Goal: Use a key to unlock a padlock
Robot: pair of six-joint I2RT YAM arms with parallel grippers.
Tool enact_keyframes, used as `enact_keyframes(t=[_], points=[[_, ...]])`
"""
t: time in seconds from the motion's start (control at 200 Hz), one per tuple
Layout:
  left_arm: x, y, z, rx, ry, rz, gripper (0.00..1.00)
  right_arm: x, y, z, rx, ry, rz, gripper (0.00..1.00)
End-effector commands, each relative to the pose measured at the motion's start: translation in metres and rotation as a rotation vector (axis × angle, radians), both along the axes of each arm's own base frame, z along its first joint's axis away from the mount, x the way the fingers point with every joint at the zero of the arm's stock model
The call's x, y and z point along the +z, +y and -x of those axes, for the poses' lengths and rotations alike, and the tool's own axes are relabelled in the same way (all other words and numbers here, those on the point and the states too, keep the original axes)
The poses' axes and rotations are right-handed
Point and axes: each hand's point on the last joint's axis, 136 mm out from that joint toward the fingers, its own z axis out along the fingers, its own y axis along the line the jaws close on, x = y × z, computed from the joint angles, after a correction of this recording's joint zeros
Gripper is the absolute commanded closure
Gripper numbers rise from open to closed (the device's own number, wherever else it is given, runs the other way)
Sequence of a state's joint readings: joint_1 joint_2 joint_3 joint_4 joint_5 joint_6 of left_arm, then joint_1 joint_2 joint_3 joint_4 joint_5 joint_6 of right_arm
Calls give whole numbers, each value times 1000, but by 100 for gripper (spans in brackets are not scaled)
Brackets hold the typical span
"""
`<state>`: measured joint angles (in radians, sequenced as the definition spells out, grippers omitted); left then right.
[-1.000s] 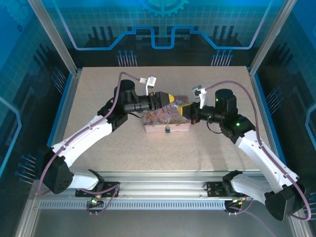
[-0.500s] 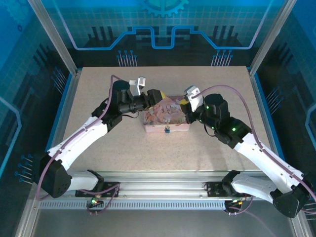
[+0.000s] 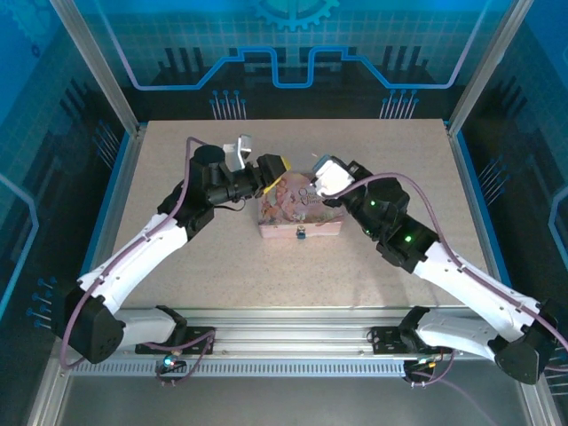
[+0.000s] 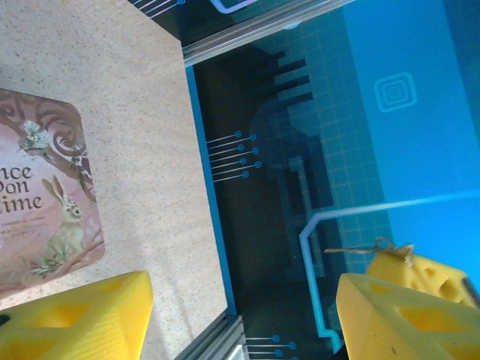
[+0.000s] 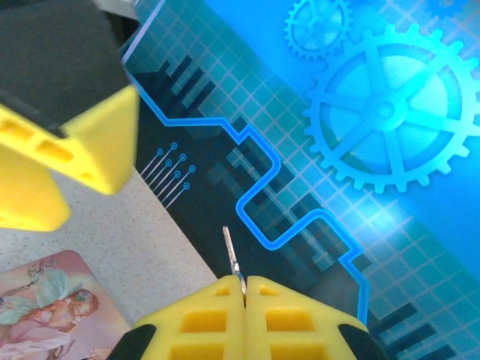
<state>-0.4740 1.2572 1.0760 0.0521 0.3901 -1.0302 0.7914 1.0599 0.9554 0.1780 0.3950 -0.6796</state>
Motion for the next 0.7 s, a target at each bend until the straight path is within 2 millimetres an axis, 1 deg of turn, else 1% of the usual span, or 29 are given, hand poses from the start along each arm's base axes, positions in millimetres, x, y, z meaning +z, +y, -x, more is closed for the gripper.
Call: enact_keyframes(t=[0.0, 0.145, 0.36, 0.52, 0.695], points=[[34, -5, 1, -18, -31, 106, 33, 13, 5, 0, -27, -119, 57, 100], [47, -11, 3, -35, -41, 134, 33, 6, 15, 1, -21, -136, 106, 100], [57, -19, 2, -56, -30, 170, 35, -2, 20, 2, -2, -116, 115, 100], [61, -27, 3, -74, -11, 170, 43, -6, 21, 3, 5, -106, 120, 100], [54, -36, 5, -94, 26, 156, 51, -8, 22, 2, 7, -96, 121, 100]])
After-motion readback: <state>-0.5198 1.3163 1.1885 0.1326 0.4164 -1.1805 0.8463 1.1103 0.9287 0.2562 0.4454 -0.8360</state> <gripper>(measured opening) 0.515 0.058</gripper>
